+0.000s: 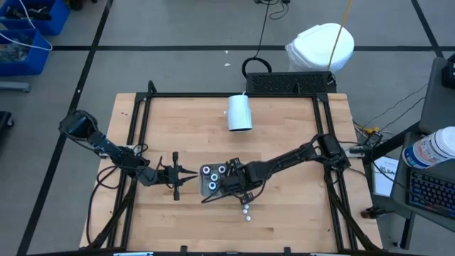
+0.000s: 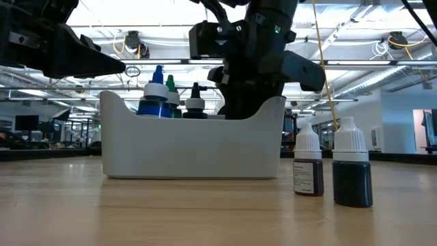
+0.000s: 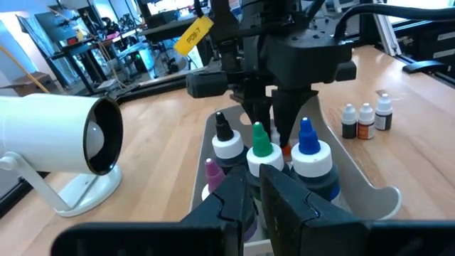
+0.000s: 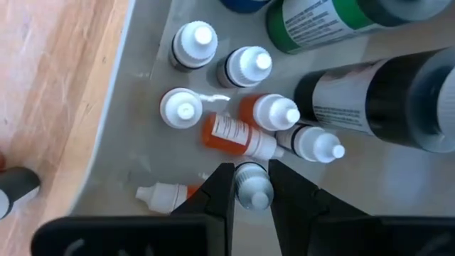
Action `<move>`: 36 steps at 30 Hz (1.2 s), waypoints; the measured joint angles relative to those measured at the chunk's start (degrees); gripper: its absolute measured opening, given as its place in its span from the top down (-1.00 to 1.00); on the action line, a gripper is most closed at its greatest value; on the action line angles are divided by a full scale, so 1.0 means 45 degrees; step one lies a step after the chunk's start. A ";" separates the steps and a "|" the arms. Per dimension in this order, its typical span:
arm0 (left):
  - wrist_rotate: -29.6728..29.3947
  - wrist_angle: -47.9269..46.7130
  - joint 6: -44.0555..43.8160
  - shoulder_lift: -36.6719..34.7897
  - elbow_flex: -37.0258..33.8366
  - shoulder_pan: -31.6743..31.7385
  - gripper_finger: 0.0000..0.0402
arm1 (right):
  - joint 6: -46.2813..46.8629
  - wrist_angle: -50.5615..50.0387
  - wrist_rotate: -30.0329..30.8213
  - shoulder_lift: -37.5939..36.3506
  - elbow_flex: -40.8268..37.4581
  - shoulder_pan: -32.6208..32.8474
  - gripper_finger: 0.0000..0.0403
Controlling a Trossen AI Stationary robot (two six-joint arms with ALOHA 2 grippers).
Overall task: Pick & Place food coloring
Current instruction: Put the small blue food coloring bottle into the gray bin, then put the small purple food coloring bottle into the gray bin
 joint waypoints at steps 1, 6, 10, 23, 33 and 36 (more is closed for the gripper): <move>0.0000 -0.0001 0.0035 0.0000 0.0000 0.0004 0.76 | -0.0004 0.0045 -0.0151 -0.0013 -0.0036 -0.0005 0.73; 0.0000 -0.0004 0.0036 0.0000 0.0000 0.0000 0.76 | 0.0002 0.0263 -0.0229 -0.0018 -0.0070 -0.0019 0.73; 0.0000 -0.0004 0.0089 0.0000 0.0000 0.0002 0.76 | 0.0272 0.0374 -0.0228 0.0036 -0.0103 -0.0015 0.72; 0.0000 0.0018 0.0095 0.0000 0.0000 0.0001 0.76 | 0.1191 0.0326 -0.0184 -0.0554 -0.0104 -0.0006 0.13; 0.0000 0.0068 0.0060 0.0000 0.0000 0.0002 0.76 | 0.1661 0.0877 -0.0469 -0.3695 -0.0579 0.0793 0.21; 0.0000 0.0285 0.0270 0.0000 0.0000 0.0000 0.76 | 0.1538 0.4179 -0.0886 -0.5378 -0.2616 0.1588 0.36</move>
